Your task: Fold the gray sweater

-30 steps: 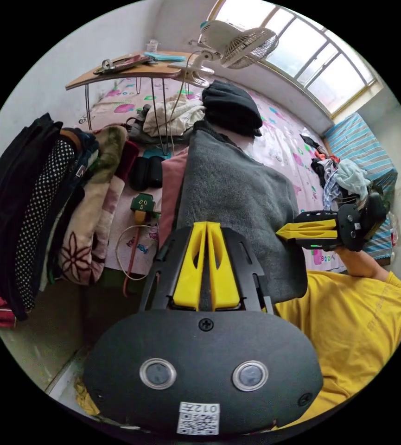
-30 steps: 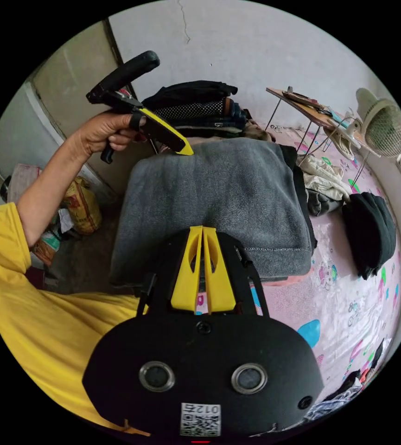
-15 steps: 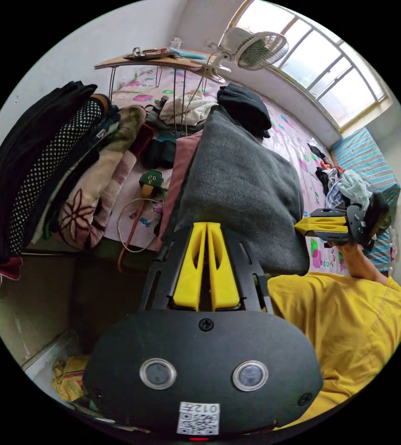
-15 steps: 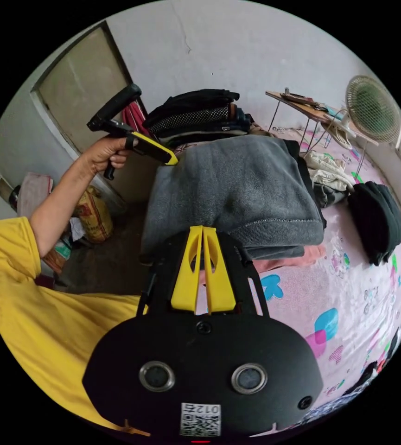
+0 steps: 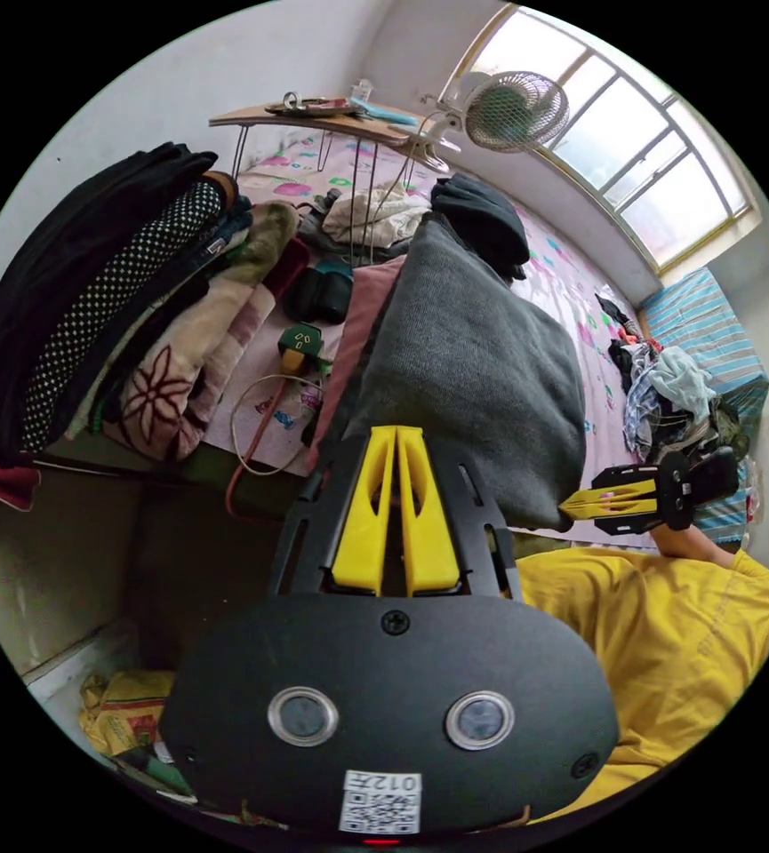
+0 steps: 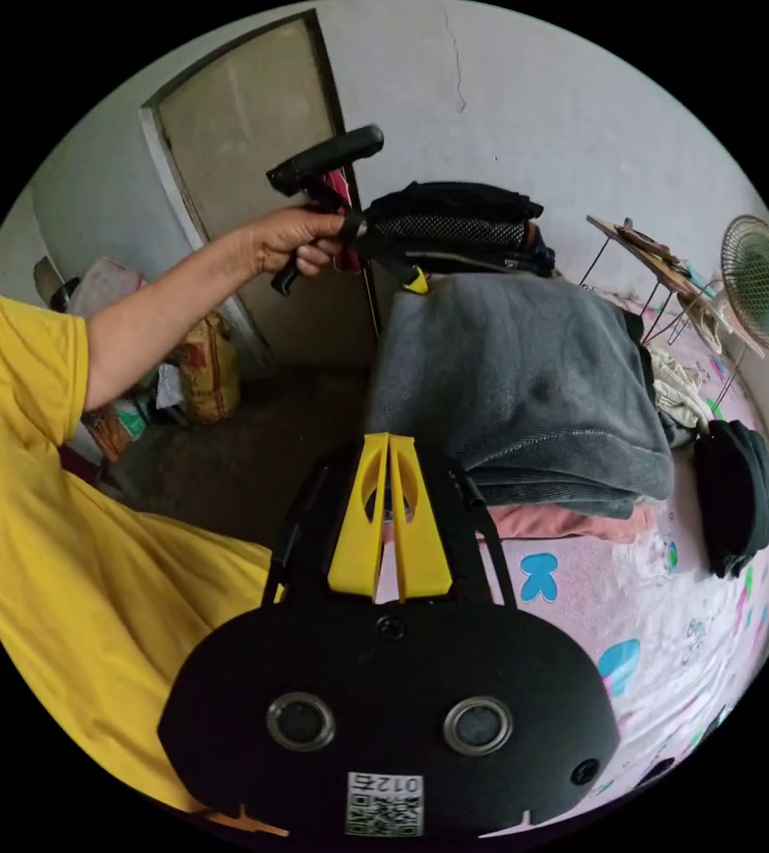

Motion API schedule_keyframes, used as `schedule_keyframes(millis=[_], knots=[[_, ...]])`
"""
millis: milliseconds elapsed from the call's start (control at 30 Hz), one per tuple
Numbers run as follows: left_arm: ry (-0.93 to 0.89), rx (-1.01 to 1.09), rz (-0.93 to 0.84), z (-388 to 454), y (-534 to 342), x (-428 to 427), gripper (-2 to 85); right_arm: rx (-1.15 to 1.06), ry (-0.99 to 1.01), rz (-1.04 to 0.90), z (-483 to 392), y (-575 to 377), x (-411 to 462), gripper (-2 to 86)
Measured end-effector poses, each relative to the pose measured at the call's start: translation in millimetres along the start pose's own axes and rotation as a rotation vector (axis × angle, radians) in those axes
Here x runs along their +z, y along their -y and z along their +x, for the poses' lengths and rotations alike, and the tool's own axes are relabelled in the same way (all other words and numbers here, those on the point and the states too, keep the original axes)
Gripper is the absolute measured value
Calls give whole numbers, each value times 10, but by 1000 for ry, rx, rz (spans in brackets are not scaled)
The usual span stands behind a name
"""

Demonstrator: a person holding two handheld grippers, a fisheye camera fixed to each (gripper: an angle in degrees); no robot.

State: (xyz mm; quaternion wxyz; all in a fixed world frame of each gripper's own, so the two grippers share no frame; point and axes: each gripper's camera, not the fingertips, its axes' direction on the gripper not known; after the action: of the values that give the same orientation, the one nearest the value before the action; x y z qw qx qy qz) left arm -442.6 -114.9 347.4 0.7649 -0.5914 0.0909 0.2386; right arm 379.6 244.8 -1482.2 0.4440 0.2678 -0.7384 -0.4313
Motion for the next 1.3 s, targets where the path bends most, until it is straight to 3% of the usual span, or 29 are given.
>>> schedule_keyframes(millis=[133, 267, 500, 633, 833, 933, 1100, 1200, 1300], knots=[[100, 17, 79, 385, -136, -280, 3, 130, -128, 176, 188, -117, -453, -1], [-12, 184, 144, 1191, -152, -413, 3, 350, -158, 215, 701, -212, -557, 0], [-110, 396, -85, 2155, -120, 343, 4, 480, -121, 143, 915, -296, -453, 0], [-120, 373, -49, 2246, -253, 344, 4, 457, -259, 228, 711, -261, -673, 0], [63, 422, -5, 2634, -527, 484, 2, 504, -325, 42, 797, -200, -329, -1], [66, 435, 7, 2751, -661, 477, 0, 569, -304, 109, 769, -279, -456, -1], [216, 389, 222, 2909, -1102, 185, -1, 513, -363, 255, 552, -312, -690, 0], [320, 370, 173, 3000, -1249, 435, -1, 483, -355, 231, 495, -269, -605, 0], [302, 335, 179, 2993, -1359, 515, -1, 532, -311, 167, 559, -307, -465, 0]])
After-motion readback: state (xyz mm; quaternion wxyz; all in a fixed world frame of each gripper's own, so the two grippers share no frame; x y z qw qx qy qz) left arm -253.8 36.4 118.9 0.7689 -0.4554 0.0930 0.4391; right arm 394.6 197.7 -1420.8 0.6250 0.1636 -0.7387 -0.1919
